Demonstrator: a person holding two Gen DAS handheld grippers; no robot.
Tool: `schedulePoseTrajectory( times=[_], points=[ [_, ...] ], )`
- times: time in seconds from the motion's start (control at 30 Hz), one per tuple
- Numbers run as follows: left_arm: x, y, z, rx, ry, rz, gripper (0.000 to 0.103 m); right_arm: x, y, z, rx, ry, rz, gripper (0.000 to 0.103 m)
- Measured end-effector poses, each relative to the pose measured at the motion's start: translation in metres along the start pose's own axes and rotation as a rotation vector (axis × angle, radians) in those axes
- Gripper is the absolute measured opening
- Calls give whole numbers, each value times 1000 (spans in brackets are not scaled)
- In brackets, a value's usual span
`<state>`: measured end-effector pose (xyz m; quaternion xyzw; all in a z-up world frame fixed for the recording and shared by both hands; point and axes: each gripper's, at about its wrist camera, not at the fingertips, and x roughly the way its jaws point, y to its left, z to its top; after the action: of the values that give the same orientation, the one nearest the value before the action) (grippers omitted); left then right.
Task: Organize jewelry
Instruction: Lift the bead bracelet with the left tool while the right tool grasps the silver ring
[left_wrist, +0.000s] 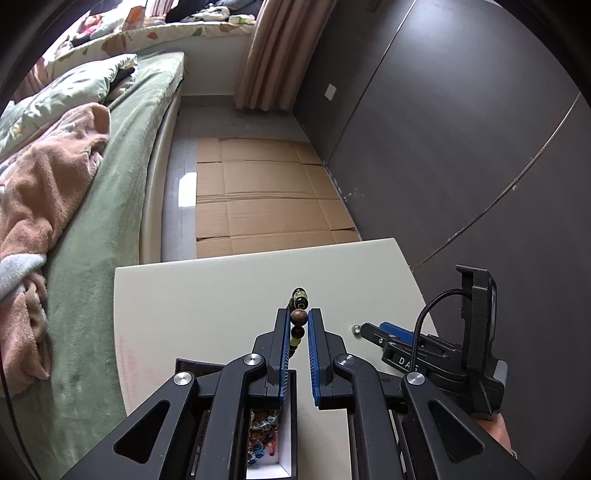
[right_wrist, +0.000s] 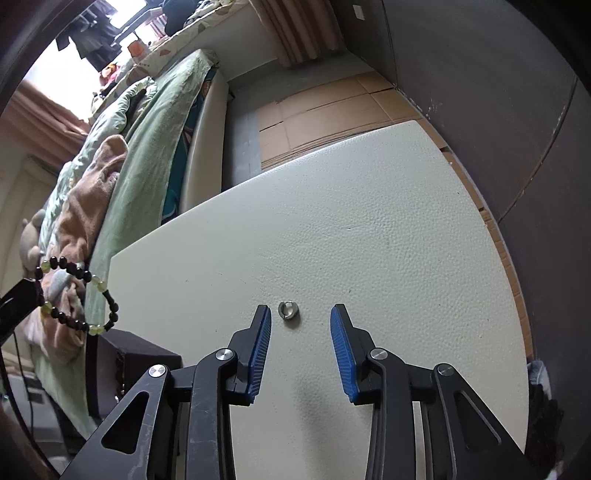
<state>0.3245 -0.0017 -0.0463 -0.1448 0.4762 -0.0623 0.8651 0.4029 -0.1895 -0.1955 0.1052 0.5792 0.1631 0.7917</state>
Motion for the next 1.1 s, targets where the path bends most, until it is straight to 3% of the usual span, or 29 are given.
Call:
schedulePoseTrajectory(
  times=[0.23, 0.47, 0.6, 1.1],
  points=[
    [-10, 25, -8, -30, -1, 0, 9, 16, 21, 1, -57, -1, -81, 20],
    [-18, 40, -20, -57, 5, -6, 9, 21, 40, -4, -135, -34, -171, 13],
    [-22, 45, -30, -68, 14, -14, 9, 16, 42, -6, -135, -16, -130, 13],
    [-42, 56, -49, -117, -9, -57, 9, -43, 73, -20, -168, -132, 59, 13]
  ],
)
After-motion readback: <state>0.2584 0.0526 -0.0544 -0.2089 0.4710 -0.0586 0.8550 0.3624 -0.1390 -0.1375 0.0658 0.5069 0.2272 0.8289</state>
